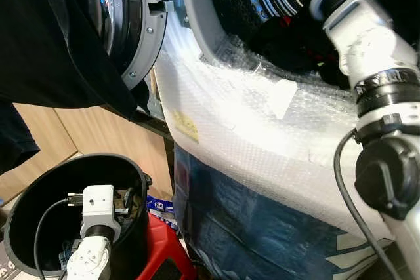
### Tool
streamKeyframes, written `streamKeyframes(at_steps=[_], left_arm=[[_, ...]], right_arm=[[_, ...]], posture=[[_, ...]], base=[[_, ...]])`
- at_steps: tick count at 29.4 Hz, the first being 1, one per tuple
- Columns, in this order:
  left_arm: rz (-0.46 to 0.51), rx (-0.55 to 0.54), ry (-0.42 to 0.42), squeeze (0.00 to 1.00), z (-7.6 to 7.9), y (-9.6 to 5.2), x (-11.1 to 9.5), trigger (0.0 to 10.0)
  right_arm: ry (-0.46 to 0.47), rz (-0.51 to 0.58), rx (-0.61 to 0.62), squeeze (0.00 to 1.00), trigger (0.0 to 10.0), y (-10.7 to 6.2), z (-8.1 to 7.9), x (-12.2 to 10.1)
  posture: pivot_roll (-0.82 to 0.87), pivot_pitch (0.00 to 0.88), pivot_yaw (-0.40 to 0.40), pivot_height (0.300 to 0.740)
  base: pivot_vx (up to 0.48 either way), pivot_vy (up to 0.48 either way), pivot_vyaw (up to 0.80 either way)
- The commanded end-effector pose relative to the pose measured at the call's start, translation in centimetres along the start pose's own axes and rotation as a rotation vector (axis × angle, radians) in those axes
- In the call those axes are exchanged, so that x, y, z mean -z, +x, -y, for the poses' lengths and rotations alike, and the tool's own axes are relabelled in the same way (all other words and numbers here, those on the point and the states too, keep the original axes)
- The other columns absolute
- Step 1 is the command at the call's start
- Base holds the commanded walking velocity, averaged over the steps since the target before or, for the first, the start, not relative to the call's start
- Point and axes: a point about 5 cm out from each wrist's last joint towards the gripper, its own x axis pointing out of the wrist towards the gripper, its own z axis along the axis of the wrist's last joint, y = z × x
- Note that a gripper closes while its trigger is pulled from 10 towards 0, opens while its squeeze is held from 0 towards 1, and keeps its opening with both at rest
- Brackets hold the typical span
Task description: Clothes washing
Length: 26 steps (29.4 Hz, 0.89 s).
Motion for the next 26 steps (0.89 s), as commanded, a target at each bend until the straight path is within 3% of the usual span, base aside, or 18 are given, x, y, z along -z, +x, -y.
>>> streamKeyframes(at_steps=[1,6,7,8,11,12,15,17,21,23,24,25,26], left_arm=[[-0.01,0.001,0.002,0.0,0.0,-0.2,0.1,10.0],[-0.014,-0.009,-0.002,0.0,-0.2,-0.5,0.2,10.0],[-0.016,-0.007,-0.001,0.0,-0.2,-0.5,0.3,10.0],[-0.016,-0.007,-0.001,0.0,-0.2,-0.5,0.3,10.0],[-0.009,0.031,0.001,0.0,0.3,-0.4,0.2,10.0],[-0.009,0.031,0.001,0.0,0.3,-0.4,0.2,10.0],[-0.002,0.033,0.002,0.0,0.4,-0.4,0.1,10.0],[0.022,0.031,0.005,0.0,0.4,-0.4,-0.3,10.0],[0.098,0.022,0.025,0.0,0.3,-0.5,-1.8,10.0],[0.144,0.027,0.047,0.0,0.3,-0.6,-2.9,10.0],[0.188,0.038,0.079,0.0,0.2,-0.9,-4.1,10.0],[0.188,0.038,0.079,0.0,0.2,-0.9,-4.1,10.0],[0.217,0.043,0.103,0.0,0.0,-1.2,-5.0,10.0]], right_arm=[[0.019,-0.021,-0.063,0.0,10.0,-0.4,-1.2,0.3],[0.084,-0.047,-0.172,0.0,10.0,-5.2,-3.7,1.8],[0.143,-0.033,-0.202,0.0,10.0,-6.7,-4.8,2.0],[0.143,-0.033,-0.202,0.0,10.0,-6.7,-4.8,2.0],[0.178,0.011,-0.303,0.0,10.0,-9.7,-7.0,2.4],[0.178,0.011,-0.303,0.0,10.0,-9.7,-7.0,2.4],[0.202,0.006,-0.474,0.0,10.0,-11.7,-8.8,2.9],[0.261,-0.078,-0.57,0.0,10.0,-14.3,-9.8,4.8],[0.295,-0.302,-0.581,0.0,10.0,-18.0,-9.1,9.2],[0.284,-0.445,-0.534,0.0,10.0,-20.1,-7.6,12.2],[0.264,-0.592,-0.495,0.0,10.0,-22.4,-6.1,15.1],[0.264,-0.592,-0.495,0.0,10.0,-22.4,-6.1,15.1],[0.268,-0.67,-0.452,0.0,10.0,-24.0,-5.0,16.9]], posture=[[0.14,0.037,0.01,0.74],[0.14,0.04,-0.004,0.74],[0.13,0.04,-0.001,0.74],[0.13,0.04,-0.001,0.74],[0.12,0.033,0.005,0.74],[0.12,0.033,0.005,0.74],[0.12,0.034,0.004,0.74],[0.13,0.026,0.0,0.74],[0.14,0.024,-0.004,0.74],[0.15,0.022,-0.008,0.74],[0.15,0.024,-0.005,0.74],[0.15,0.024,-0.005,0.74],[0.16,0.019,-0.01,0.74]], base=[[0.0,0.0,0.0],[0.0,0.0,0.0],[0.0,0.0,0.0],[0.0,0.0,0.0],[0.0,0.0,0.0],[0.0,0.0,0.0],[0.0,0.0,0.0],[0.0,0.0,0.0],[0.0,0.0,0.0],[0.0,0.0,0.0],[0.0,0.0,0.0],[0.0,0.0,0.0],[0.0,0.0,0.0]])
